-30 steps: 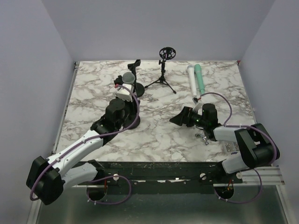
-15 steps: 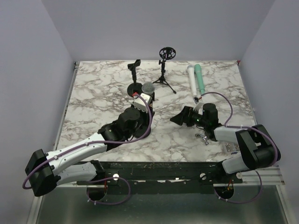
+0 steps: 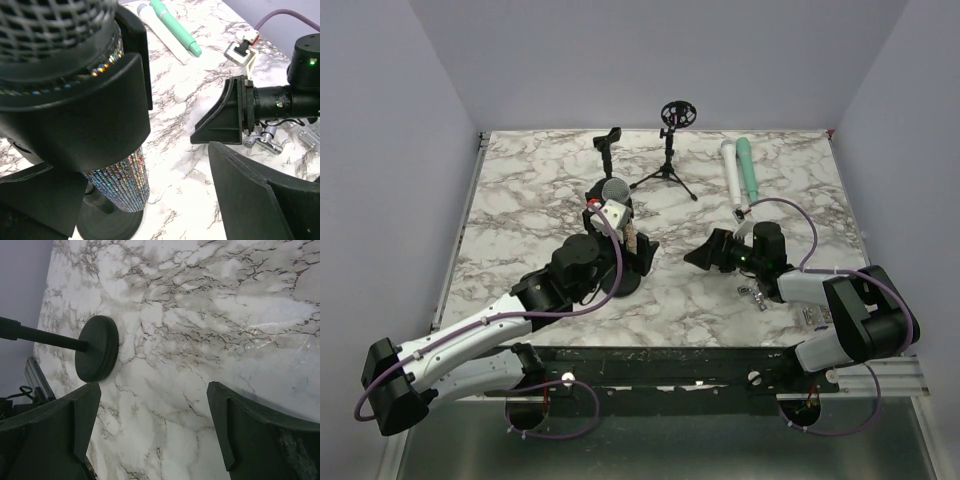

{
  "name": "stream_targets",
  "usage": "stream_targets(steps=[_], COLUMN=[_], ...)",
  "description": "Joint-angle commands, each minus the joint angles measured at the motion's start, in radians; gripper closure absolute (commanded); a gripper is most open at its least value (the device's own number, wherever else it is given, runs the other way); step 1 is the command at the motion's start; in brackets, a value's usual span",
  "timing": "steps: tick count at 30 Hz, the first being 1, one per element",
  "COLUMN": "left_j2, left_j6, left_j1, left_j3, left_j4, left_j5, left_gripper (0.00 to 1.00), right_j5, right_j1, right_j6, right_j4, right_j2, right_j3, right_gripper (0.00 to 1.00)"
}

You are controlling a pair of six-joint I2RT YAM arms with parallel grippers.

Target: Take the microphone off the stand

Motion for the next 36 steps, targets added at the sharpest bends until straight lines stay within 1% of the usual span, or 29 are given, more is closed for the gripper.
stream_targets(steps=[1,3,6,9,12,14,19,22,24,26,29,31,33,36], left_j2=[-0.042,-0.058,-0.090,-0.140,-0.189,-0.220,-0.330,-0.406,-0.452,-0.490,-0.529,-0.541,-0.543,-0.531], left_j6=[0.008,0.020,0.032,0.019,0.054,0.068,0.086,0.104,0.116,0.125,0.135,0.164,0.204,0.286], left_j1=[0.000,0.000,0.000,0.001,0.001,0.001,0.002,0.001,0.001,0.001,0.001,0.002,0.003,0.004], left_j3=[-0.006,-0.012,-0.031,-0.047,-0.059,-0.054,-0.045,-0.024,-0.010,0.006,0.049,0.083,0.122,0.181], left_j4=[-0.002,-0.001,-0.001,-0.035,-0.052,-0.096,-0.150,-0.190,-0.221,-0.261,-0.342,-0.379,-0.391,-0.360], left_j5=[0.073,0.105,0.120,0.117,0.117,0.114,0.121,0.131,0.136,0.139,0.108,0.085,0.024,-0.101], left_gripper=[0.01,0.01,0.02,0.01,0.01,0.01,0.01,0.01,0.01,0.01,0.01,0.01,0.02,0.01], right_j5=[0.023,0.027,-0.011,0.018,0.019,0.014,0.042,0.068,0.088,0.126,0.212,0.269,0.307,0.279], right_j1=[0.002,0.002,0.002,0.002,0.002,0.004,0.012,0.042,0.068,0.105,0.187,0.248,0.293,0.357], right_j6=[-0.019,-0.026,-0.006,-0.020,-0.022,-0.018,-0.032,-0.041,-0.043,-0.041,-0.038,-0.041,-0.042,-0.032], right_j4=[0.006,-0.024,0.016,0.000,-0.009,0.006,-0.014,-0.016,-0.070,-0.162,-0.342,-0.428,-0.512,-0.592], right_j2=[-0.022,-0.014,-0.021,-0.024,-0.019,-0.020,-0.038,-0.070,-0.087,-0.123,-0.231,-0.315,-0.370,-0.410], right_j3=[-0.017,-0.001,-0.011,-0.017,-0.013,-0.021,-0.018,-0.017,0.015,0.065,0.164,0.226,0.303,0.424], right_gripper=[0.03,0.03,0.03,0.03,0.03,0.03,0.04,0.04,0.04,0.03,0.03,0.03,0.03,0.03])
